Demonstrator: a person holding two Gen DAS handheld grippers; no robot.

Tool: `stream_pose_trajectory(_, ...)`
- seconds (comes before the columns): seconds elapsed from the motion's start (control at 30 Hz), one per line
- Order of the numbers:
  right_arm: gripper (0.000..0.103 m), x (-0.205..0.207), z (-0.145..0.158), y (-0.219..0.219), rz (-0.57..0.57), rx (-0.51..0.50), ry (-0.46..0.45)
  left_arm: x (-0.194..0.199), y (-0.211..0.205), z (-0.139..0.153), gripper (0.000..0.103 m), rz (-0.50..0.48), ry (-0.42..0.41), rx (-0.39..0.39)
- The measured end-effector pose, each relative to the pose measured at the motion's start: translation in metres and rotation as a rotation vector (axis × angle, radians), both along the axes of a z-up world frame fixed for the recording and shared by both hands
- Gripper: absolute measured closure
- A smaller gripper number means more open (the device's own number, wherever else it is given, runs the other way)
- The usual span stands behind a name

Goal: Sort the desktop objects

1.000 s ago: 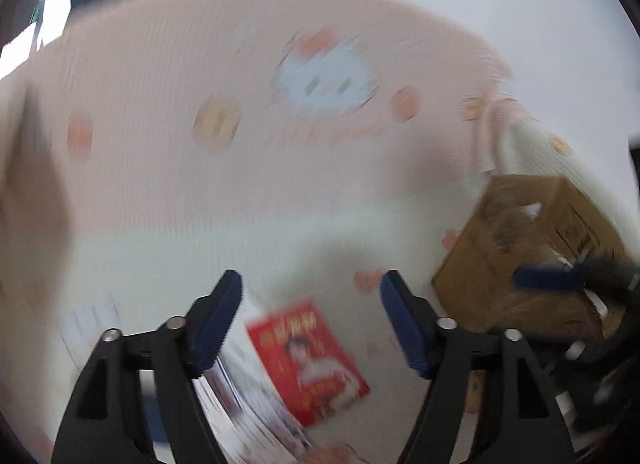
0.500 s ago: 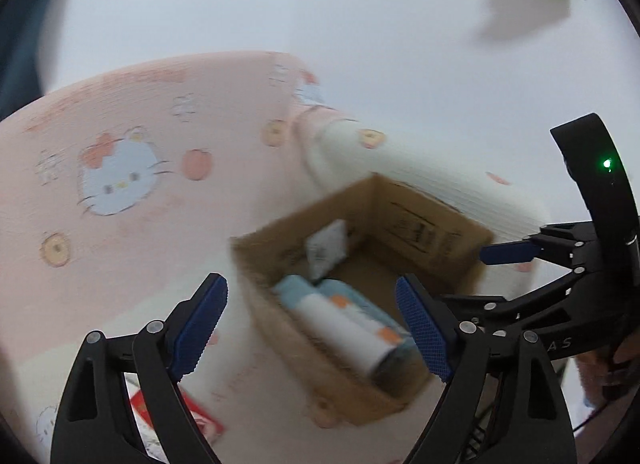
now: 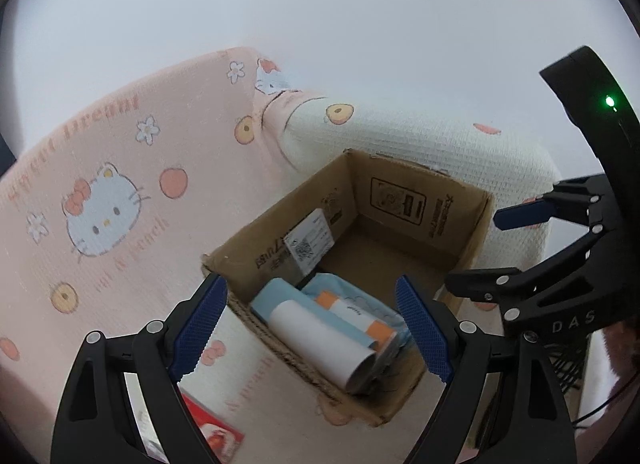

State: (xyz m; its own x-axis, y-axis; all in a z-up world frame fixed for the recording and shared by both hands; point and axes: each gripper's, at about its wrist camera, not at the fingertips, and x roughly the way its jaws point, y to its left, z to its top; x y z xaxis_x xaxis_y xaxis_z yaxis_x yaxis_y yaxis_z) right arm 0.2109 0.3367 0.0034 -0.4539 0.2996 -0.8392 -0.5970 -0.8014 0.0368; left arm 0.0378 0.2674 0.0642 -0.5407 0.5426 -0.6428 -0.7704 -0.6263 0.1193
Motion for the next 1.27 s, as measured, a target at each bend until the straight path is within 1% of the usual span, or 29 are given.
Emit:
stream_pose_trajectory(0.03, 0.021, 0.0, 0.0, 0.001, 0.001, -0.001, 0.003, -0.002, 0.002, -0.002, 0.014, 0.007, -0.028, 0.003)
stream_pose_trajectory(0.1, 0.021, 0.003, -0.001, 0.004, -0.009, -0.003, 0.004, -0.003, 0.003, -0.004, 0.014, 0.012, -0.052, 0.0)
stream_pose_trajectory(0.17, 0.021, 0.006, -0.002, 0.005, -0.017, -0.005, 0.004, -0.001, 0.007, -0.01, 0.014, 0.016, -0.043, -0.022)
stream_pose_trajectory(0.23, 0.021, 0.007, -0.003, 0.007, -0.027, -0.005, -0.003, 0.005, 0.009, -0.013, 0.014, -0.01, -0.026, -0.041)
stream_pose_trajectory(0.3, 0.021, 0.008, -0.004, 0.008, -0.027, -0.002, -0.011, 0.006, 0.012, -0.014, 0.014, -0.012, -0.023, -0.043)
stream_pose_trajectory(0.4, 0.021, 0.006, -0.006, 0.01, -0.027, 0.001, -0.023, 0.001, 0.014, -0.017, 0.014, 0.008, -0.069, -0.031)
stream_pose_trajectory(0.5, 0.021, 0.006, -0.01, 0.013, -0.023, -0.007, -0.037, -0.005, 0.015, -0.022, 0.014, 0.021, -0.138, -0.015)
stream_pose_trajectory(0.57, 0.021, 0.005, -0.012, 0.015, -0.022, -0.015, -0.042, -0.006, 0.017, -0.024, 0.014, 0.028, -0.153, -0.015)
stream_pose_trajectory(0.73, 0.02, 0.005, -0.016, 0.016, -0.034, -0.017, -0.053, -0.01, 0.018, -0.025, 0.014, 0.044, -0.173, -0.01)
stream_pose_trajectory(0.87, 0.02, 0.005, -0.018, 0.017, -0.042, -0.018, -0.057, -0.011, 0.018, -0.027, 0.014, 0.078, -0.164, -0.026)
stream_pose_trajectory(1.0, 0.02, 0.003, -0.019, 0.018, -0.041, -0.025, -0.061, -0.013, 0.015, -0.026, 0.014, 0.086, -0.176, -0.012)
stream_pose_trajectory(1.27, 0.02, 0.0, -0.02, 0.014, -0.036, -0.02, -0.066, -0.011, 0.011, -0.023, 0.014, 0.083, -0.16, 0.0)
